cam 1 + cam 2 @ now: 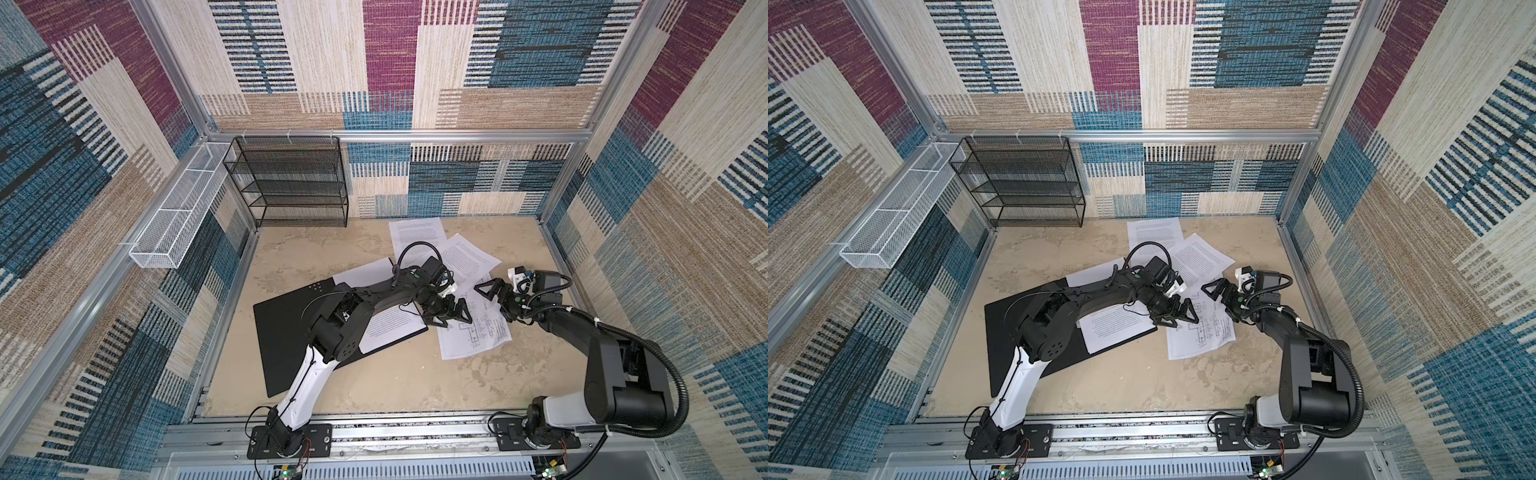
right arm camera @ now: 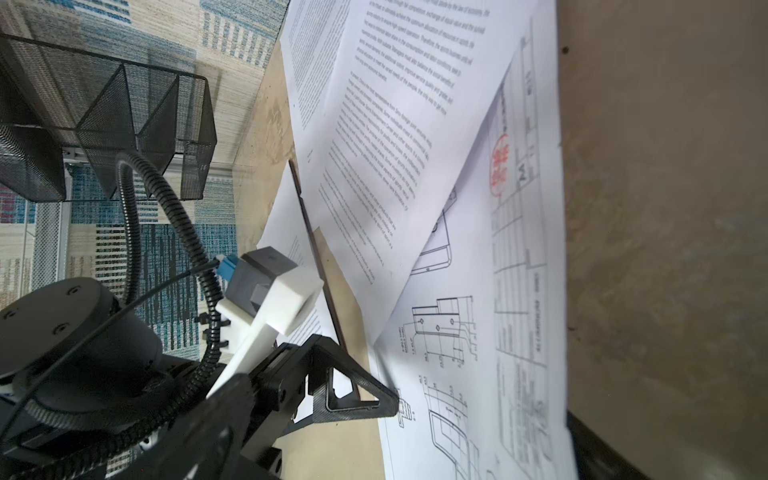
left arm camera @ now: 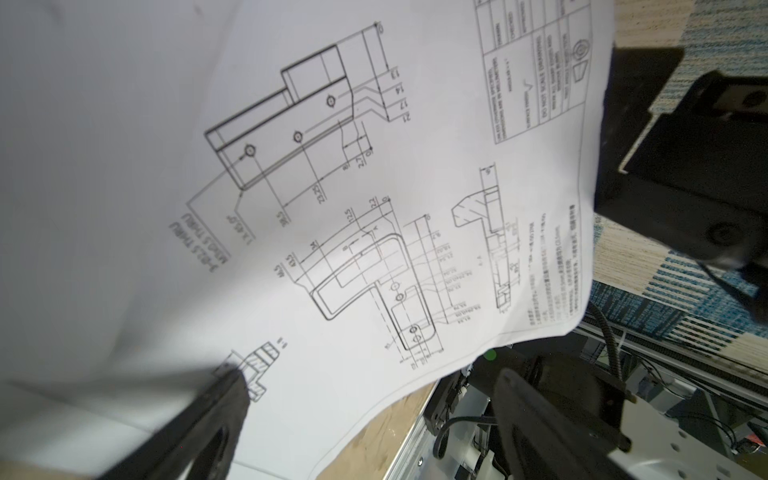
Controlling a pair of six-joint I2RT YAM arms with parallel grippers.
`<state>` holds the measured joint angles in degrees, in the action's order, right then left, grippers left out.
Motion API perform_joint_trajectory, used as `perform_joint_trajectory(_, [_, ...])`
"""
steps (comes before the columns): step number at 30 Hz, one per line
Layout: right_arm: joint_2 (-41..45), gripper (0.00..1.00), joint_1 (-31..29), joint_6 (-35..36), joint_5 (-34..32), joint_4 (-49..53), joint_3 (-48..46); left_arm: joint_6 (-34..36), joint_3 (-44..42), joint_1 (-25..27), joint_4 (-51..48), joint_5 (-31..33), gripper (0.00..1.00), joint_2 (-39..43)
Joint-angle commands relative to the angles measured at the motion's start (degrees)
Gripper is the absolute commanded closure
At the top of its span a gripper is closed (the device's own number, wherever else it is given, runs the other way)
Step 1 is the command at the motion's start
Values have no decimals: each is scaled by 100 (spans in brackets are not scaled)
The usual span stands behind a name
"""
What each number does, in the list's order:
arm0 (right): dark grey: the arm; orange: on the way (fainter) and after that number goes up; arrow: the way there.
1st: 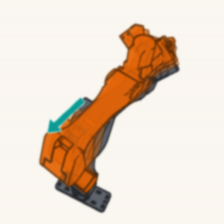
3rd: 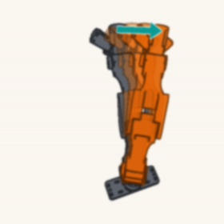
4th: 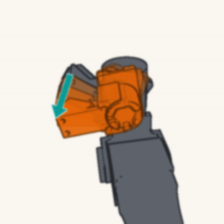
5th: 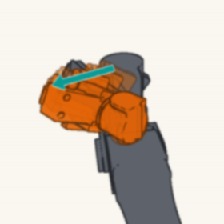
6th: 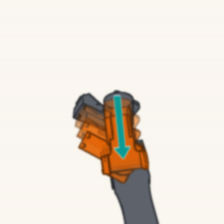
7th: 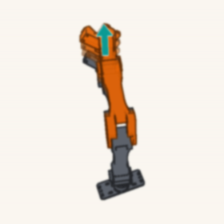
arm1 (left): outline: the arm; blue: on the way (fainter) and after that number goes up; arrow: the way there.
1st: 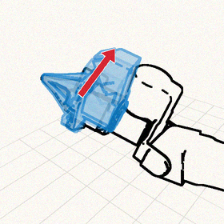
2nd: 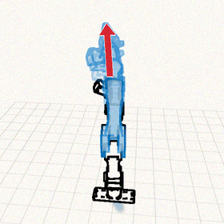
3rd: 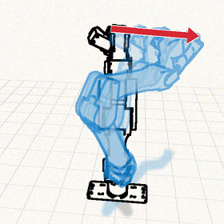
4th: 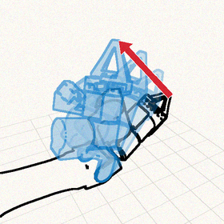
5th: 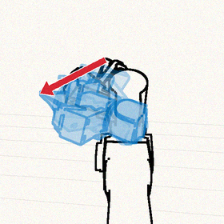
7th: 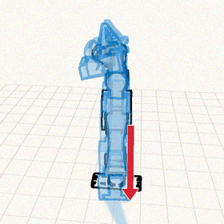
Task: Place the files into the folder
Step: 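Pinch the next drawing sheet edges with both grippers, then lift the drawing sheet with the right gripper while the left withdraws to the clip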
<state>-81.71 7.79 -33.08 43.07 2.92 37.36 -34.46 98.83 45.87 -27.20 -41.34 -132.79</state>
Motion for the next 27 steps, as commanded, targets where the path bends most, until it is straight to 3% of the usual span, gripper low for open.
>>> perform_joint_trajectory(1, [-54, 8, -6, 41, -486, 216, 150, 6, -254, 35, -1462, 1320, 3, -283])
perform_joint_trajectory(9, [-371, 39, -6, 47, -906, 429, 315, -19, -322, 28, -1411, 1291, 3, -258])
perform_joint_trajectory(12, [-338, 58, -6, 97, -1121, 557, 315, -4, -288, 28, -1415, 1216, 3, -252])
perform_joint_trajectory(16, [-262, 81, -6, 143, -1207, 626, 264, 272, -55, 43, -1392, 769, 3, -98])
perform_joint_trajectory(19, [-214, 93, -6, 187, -1244, 677, 261, 572, 196, 108, -1428, 355, 2, 197])
perform_joint_trajectory(22, [-132, 100, -6, 222, -1315, 830, 310, 612, 390, 110, -1424, -49, 2, 582])
perform_joint_trajectory(27, [332, 100, -6, 284, -1926, 1329, 382, 360, 335, 71, -998, -821, 2, 1491])
